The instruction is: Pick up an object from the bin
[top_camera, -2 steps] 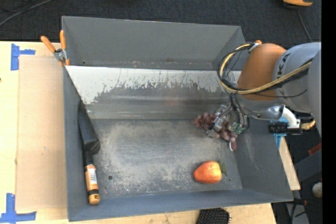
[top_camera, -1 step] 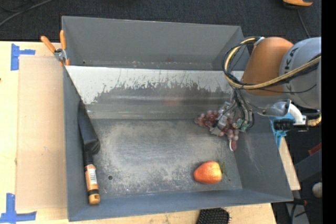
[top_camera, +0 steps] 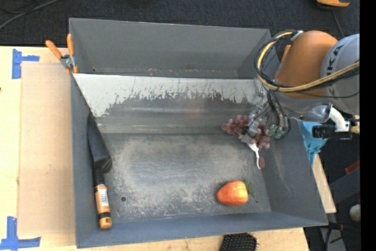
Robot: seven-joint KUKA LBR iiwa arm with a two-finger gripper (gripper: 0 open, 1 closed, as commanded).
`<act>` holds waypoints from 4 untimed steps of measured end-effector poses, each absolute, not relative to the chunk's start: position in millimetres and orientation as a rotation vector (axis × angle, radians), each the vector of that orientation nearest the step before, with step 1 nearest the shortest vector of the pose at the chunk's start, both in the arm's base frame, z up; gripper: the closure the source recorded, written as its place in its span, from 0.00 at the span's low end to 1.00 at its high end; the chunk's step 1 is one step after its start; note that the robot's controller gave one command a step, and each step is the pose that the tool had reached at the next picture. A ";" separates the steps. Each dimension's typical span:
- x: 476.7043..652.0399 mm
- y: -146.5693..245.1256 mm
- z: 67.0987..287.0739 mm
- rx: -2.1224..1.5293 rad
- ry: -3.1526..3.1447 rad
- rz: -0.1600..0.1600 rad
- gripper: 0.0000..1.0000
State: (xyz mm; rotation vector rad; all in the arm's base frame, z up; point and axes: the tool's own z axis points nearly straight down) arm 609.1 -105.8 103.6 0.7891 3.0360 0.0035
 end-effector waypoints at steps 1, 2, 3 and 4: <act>609.1 -105.8 103.6 0.789 3.036 0.003 1.00; 604.7 -104.9 110.8 0.791 3.050 0.003 1.00; 606.3 -105.3 150.3 0.786 3.046 0.004 1.00; 607.6 -105.3 163.5 0.782 3.042 0.005 1.00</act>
Offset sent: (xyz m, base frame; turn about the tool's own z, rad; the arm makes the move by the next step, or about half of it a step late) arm -0.0011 -0.0002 0.0482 0.0039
